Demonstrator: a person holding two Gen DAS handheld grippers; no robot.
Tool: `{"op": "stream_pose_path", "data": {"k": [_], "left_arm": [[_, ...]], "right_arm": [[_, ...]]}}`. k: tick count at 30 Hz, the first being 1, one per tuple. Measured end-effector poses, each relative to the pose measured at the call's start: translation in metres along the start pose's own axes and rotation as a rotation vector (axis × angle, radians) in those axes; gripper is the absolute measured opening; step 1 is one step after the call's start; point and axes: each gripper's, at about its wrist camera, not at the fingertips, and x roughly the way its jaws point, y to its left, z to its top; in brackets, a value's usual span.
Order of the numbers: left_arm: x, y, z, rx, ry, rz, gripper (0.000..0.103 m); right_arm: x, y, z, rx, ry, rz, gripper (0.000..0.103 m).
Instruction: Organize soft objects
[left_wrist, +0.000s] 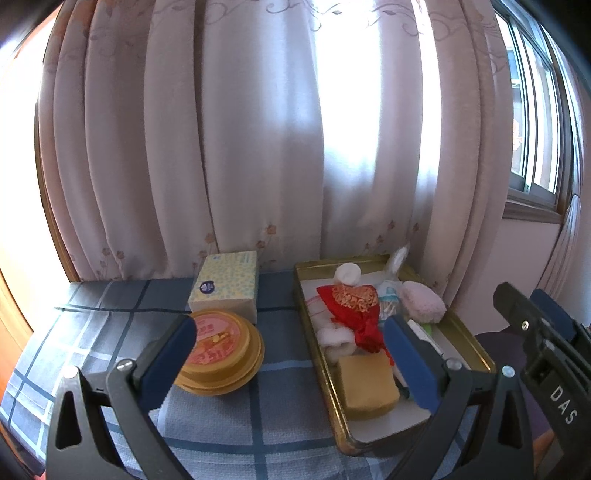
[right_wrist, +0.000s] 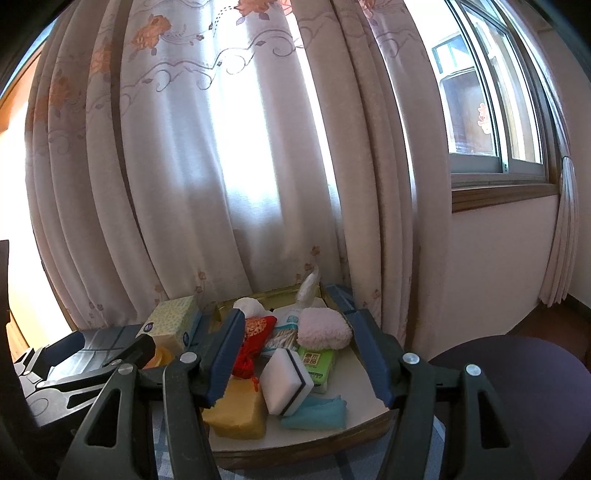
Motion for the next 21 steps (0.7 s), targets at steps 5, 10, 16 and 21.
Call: {"op": "stream_pose_path", "data": {"k": [5, 10, 16, 21], "left_arm": [[0.0012, 0.0004, 0.0001, 0.005, 0.001, 0.007, 0.103], [0.0005, -0.0002, -0.0023, 0.021, 0.0, 0.025, 0.103], [0.0014, -0.0022, -0.0019, 0.064, -0.009, 0.04, 0.103], [-0.0009, -0.001, -0.0046, 0.064, -0.037, 0.033, 0.103]], "right_arm": [[-0.0006, 0.0013, 0.0001, -0.006, -0.001, -0.003, 0.064], [0.0008, 0.0002, -0.0019, -0.006, 0.001, -0.013, 0.064], [0.0039, -0.0023, -0.0054, 0.006, 0.016, -0.016, 0.064], [0.0045, -0.0012, -0.0066, 0.008, 0.022, -0.012, 0.064]]}}
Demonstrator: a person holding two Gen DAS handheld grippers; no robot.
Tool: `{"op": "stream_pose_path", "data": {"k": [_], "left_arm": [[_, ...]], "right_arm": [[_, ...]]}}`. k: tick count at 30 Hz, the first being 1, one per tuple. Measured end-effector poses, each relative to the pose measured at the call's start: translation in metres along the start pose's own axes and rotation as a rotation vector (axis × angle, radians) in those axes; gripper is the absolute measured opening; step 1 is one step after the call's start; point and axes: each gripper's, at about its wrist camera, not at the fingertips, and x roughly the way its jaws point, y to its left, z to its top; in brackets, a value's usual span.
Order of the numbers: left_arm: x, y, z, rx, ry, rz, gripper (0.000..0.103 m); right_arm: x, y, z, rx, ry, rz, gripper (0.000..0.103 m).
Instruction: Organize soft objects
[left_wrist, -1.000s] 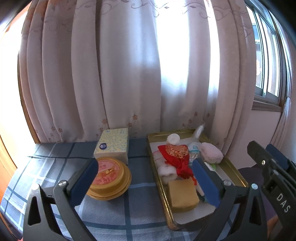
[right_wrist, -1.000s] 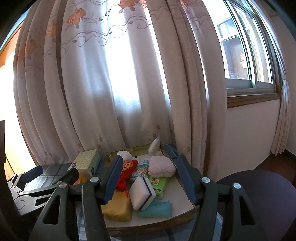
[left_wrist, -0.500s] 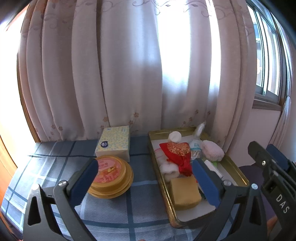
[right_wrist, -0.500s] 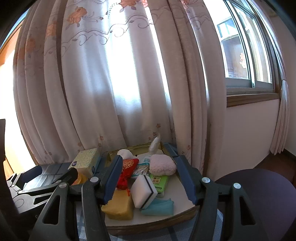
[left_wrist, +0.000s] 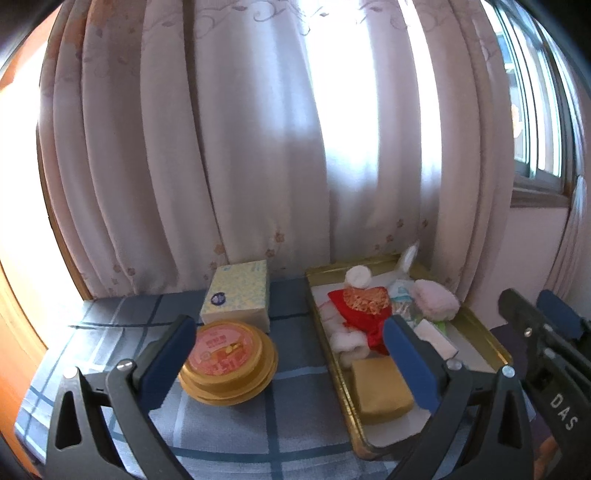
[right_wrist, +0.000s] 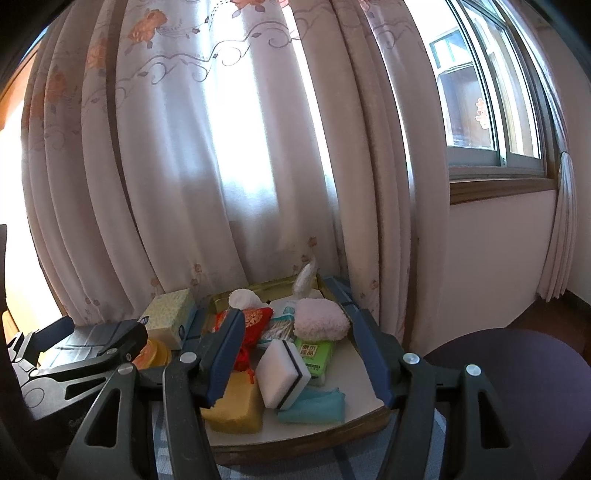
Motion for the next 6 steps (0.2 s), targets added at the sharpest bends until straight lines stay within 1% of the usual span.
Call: {"op": "stream_pose_path", "data": {"k": [2, 4, 6], "left_arm": [[0.0001, -0.0004, -0.0005, 0.004, 0.0, -0.004, 0.103], [-0.0006, -0.0033, 0.0, 0.023, -0.006, 0.02, 0.103], [-0.001, -0.0027, 0.001, 0.018, -0.007, 0.029, 0.103]], "right_arm": [[0.0001, 0.0018, -0.0009, 0.001, 0.003, 0.002, 0.064], [0.0009, 0.0028, -0.0007, 0.001, 0.008, 0.005, 0.064], [0.001, 0.0039, -0.0008, 0.0, 0.009, 0.003, 0.064]]}}
